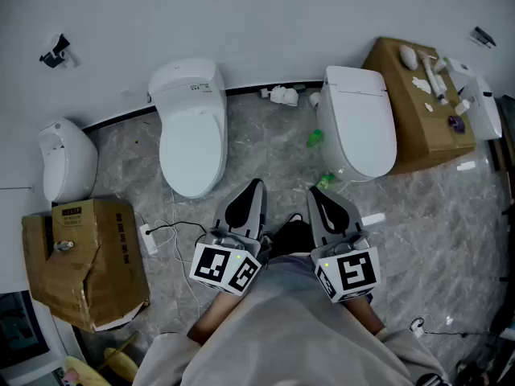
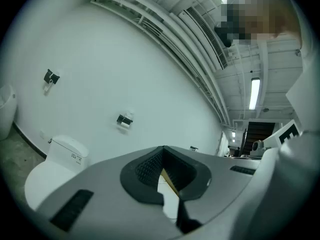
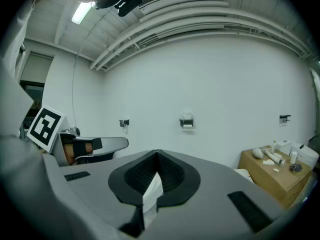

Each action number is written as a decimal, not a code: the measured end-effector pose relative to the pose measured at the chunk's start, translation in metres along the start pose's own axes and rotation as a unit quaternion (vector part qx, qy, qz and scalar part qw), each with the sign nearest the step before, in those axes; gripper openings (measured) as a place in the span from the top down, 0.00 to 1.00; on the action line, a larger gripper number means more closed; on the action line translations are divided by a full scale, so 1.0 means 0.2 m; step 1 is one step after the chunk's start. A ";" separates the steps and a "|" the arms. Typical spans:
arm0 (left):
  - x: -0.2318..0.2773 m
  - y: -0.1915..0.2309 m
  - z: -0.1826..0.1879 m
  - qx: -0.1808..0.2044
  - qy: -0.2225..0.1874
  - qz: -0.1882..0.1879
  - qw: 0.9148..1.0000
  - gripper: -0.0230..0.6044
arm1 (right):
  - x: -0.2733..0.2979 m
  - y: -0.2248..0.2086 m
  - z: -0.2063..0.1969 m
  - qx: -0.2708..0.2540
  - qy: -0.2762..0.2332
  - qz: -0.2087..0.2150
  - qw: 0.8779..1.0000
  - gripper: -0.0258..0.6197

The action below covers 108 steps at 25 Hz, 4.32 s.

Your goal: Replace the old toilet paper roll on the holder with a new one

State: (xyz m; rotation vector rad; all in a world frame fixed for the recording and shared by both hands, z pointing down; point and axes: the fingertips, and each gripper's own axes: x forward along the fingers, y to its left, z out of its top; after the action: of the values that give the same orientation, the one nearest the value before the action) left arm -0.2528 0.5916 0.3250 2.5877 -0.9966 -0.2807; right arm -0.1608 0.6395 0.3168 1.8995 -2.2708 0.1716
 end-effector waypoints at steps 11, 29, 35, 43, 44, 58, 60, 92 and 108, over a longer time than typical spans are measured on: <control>0.04 0.01 0.02 0.002 0.001 -0.002 1.000 0.96 | 0.06 0.00 -0.01 0.002 0.008 0.009 1.000 0.94; 0.56 0.17 0.08 0.036 0.008 0.023 0.999 0.96 | 0.56 -0.28 0.16 0.020 -0.032 0.021 0.999 0.93; 0.83 0.23 0.10 0.042 0.011 0.024 0.999 0.96 | 0.77 -0.47 0.21 0.026 -0.037 0.031 0.999 0.93; 1.16 0.24 0.13 0.056 0.010 0.022 0.998 0.96 | 0.99 -0.71 0.26 0.031 -0.045 0.049 0.997 0.93; 1.20 0.24 0.13 0.058 0.008 0.021 0.998 0.96 | 1.01 -0.74 0.26 0.031 -0.047 0.051 0.997 0.93; 1.49 0.22 0.12 0.055 0.001 0.014 0.998 0.96 | 1.18 -0.96 0.26 0.036 -0.052 0.072 0.995 0.93; 1.52 0.24 0.11 0.056 0.004 0.015 0.998 0.96 | 1.22 -0.97 0.25 0.038 -0.047 0.076 0.995 0.93; 2.32 1.17 0.52 0.017 -0.001 -0.039 0.999 0.96 | 2.47 -1.02 0.61 0.002 -0.031 0.052 0.998 0.93; 2.52 1.43 0.72 0.025 -0.028 -0.071 0.997 0.96 | 2.85 -0.97 0.78 -0.037 -0.042 0.041 0.998 0.93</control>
State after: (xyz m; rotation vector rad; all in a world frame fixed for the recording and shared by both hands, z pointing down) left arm -0.1022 0.0165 0.2772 2.7140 -0.8490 -0.3701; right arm -0.0767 0.0244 0.2771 1.8108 -2.3756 0.0184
